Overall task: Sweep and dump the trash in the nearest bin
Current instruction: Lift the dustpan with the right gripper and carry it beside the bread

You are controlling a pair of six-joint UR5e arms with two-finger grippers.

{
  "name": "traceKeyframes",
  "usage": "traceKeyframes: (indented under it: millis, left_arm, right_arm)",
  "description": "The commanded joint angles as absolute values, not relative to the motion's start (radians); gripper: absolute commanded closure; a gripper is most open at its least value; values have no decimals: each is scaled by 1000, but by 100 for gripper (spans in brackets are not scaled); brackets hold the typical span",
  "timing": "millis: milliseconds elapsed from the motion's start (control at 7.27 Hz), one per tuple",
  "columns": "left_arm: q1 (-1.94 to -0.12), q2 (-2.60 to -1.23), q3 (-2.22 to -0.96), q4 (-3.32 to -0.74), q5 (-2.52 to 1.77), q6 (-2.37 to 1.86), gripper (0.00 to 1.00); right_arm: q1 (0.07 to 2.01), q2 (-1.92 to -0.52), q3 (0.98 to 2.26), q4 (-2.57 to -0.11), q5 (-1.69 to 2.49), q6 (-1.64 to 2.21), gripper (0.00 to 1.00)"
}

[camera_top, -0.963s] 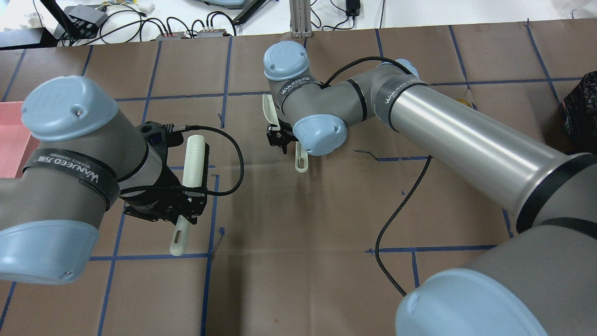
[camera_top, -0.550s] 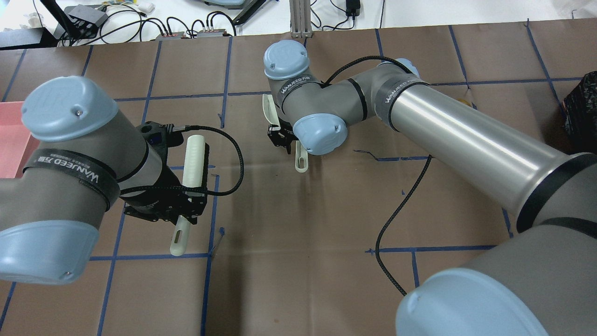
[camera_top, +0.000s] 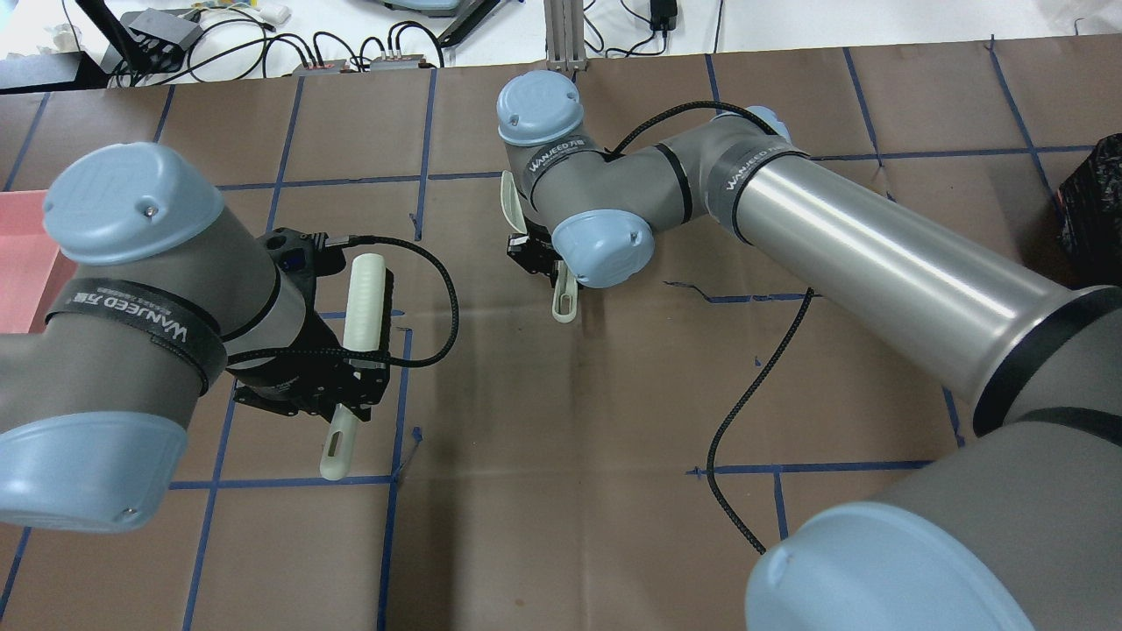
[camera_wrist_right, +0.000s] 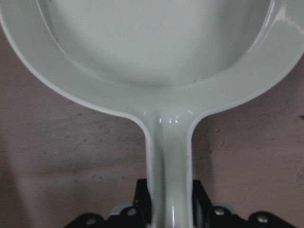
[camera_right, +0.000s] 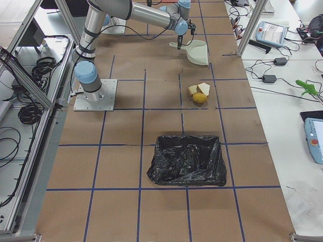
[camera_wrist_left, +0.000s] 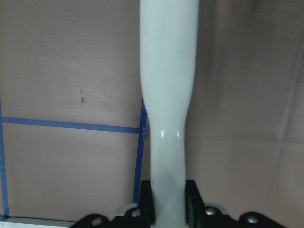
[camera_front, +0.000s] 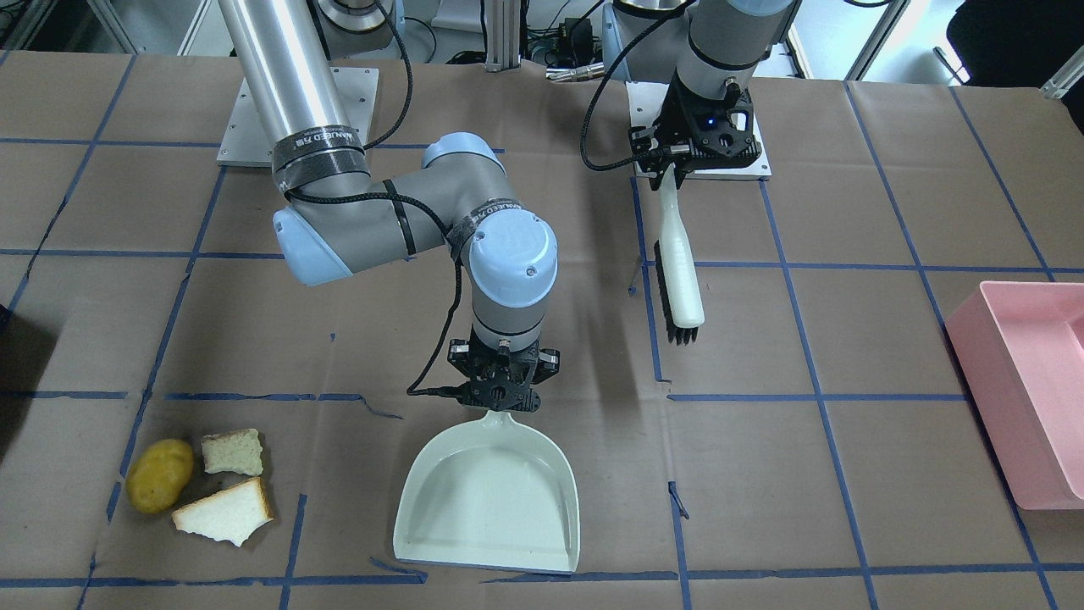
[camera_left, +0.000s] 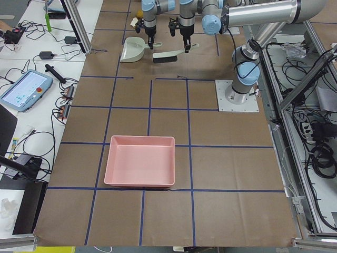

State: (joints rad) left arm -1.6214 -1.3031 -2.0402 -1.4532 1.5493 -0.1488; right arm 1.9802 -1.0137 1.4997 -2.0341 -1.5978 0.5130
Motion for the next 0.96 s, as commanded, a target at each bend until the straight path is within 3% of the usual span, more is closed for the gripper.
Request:
traceKeyframes:
  millis: [0,825]
  left_arm:
    - [-1621,-1304,-2039,-1453,1549,-149,100]
    - [-1624,-1304,-2039,-1448,1537,-149,100]
  right_arm:
    - [1970,-1028,1496,-2033,-1598,512,98]
    - [1963,-1140,1471,-1927,-1605,512,98]
